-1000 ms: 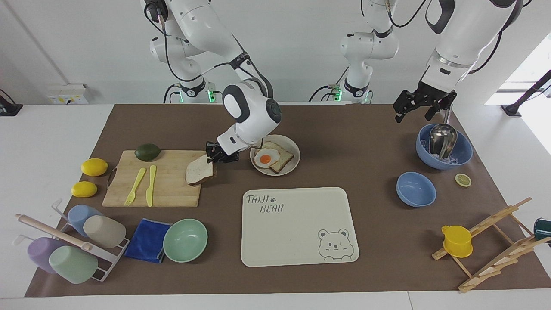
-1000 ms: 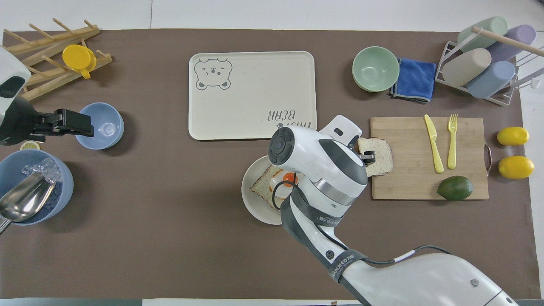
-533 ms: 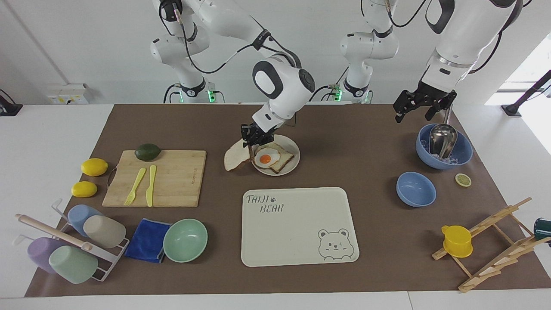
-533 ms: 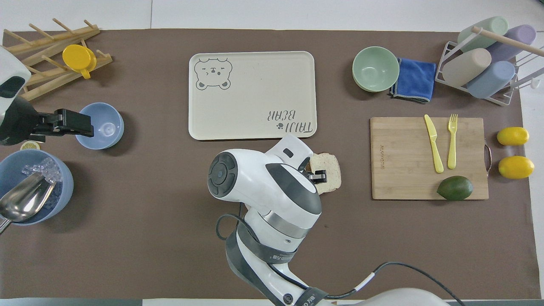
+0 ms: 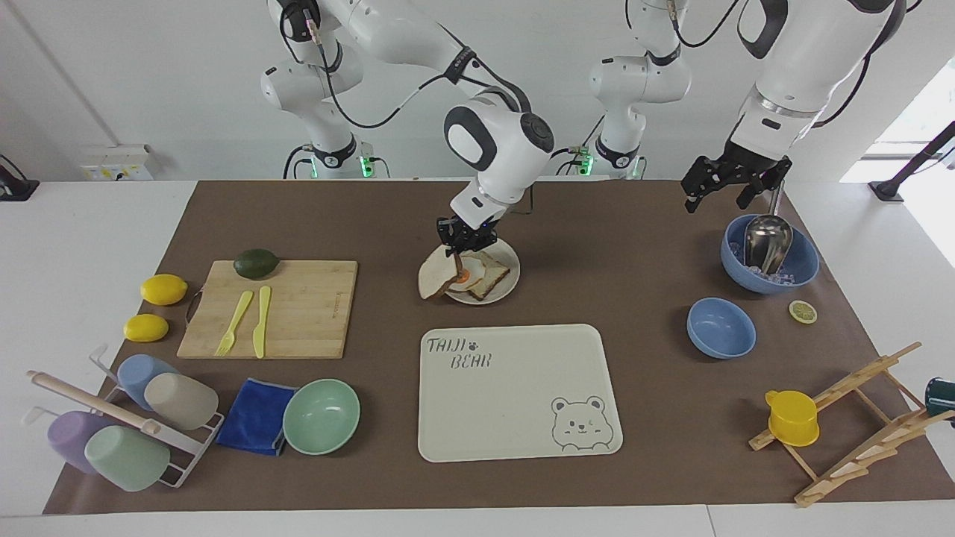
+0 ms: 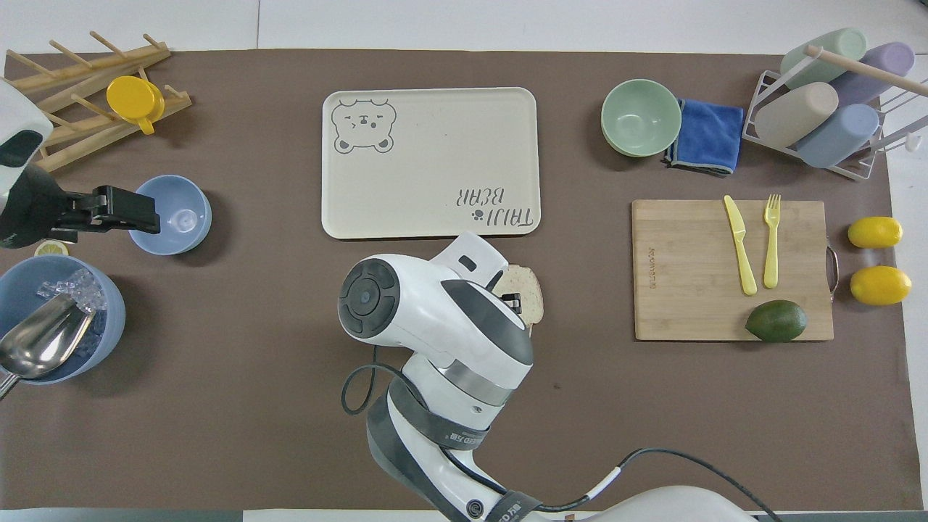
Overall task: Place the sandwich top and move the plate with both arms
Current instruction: 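Carry the bread slice with the right gripper over the egg plate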
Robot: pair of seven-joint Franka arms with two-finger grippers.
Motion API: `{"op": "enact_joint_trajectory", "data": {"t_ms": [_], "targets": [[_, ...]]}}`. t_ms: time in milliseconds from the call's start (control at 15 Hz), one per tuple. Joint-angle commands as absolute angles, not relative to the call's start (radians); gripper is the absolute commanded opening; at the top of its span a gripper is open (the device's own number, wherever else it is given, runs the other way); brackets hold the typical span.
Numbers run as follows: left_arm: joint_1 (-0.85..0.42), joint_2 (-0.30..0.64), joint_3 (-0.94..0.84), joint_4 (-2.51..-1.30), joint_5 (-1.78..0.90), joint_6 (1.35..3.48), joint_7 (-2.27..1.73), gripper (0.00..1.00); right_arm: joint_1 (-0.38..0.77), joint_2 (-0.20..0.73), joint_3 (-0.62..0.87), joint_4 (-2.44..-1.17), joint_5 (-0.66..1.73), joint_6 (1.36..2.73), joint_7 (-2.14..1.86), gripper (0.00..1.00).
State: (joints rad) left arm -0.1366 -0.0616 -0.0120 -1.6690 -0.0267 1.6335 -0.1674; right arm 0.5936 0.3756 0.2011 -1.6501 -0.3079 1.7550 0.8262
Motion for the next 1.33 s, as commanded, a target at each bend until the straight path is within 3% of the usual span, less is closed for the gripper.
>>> {"op": "enact_joint_trajectory", "data": {"t_ms": [0, 800, 933, 1000, 1067, 1200, 1267], "targets": [[-0.13, -0.067, -0.014, -1.664, -0.012, 1.615, -0.158, 1.0, 0.594, 0.391, 0.207, -1.631, -0.265, 1.79, 0.833, 0.0], [-0.13, -0.067, -0.014, -1.664, -0.012, 1.615, -0.158, 1.0, 0.56, 0.391, 0.207, -1.709, -0.101, 1.922, 0.834, 0.0], [-0.13, -0.067, -0.014, -1.664, -0.012, 1.615, -0.158, 1.0, 0.552, 0.391, 0.207, -1.718, -0.081, 1.943, 0.834, 0.23], [-0.13, -0.067, -0.014, -1.664, -0.012, 1.614, -0.158, 1.0, 0.552, 0.391, 0.209, -1.721, -0.074, 1.947, 0.836, 0.48], [-0.13, -0.067, -0.015, -1.664, -0.012, 1.615, -0.158, 1.0, 0.549, 0.391, 0.209, -1.721, -0.072, 1.948, 0.836, 0.58], [-0.13, -0.067, -0.014, -1.664, -0.012, 1.615, -0.158, 1.0, 0.549, 0.391, 0.209, -1.721, -0.058, 1.948, 0.834, 0.62], [-0.13, -0.067, -0.014, -1.664, -0.012, 1.615, -0.158, 1.0, 0.548, 0.391, 0.209, -1.72, -0.048, 1.95, 0.836, 0.71]]}}
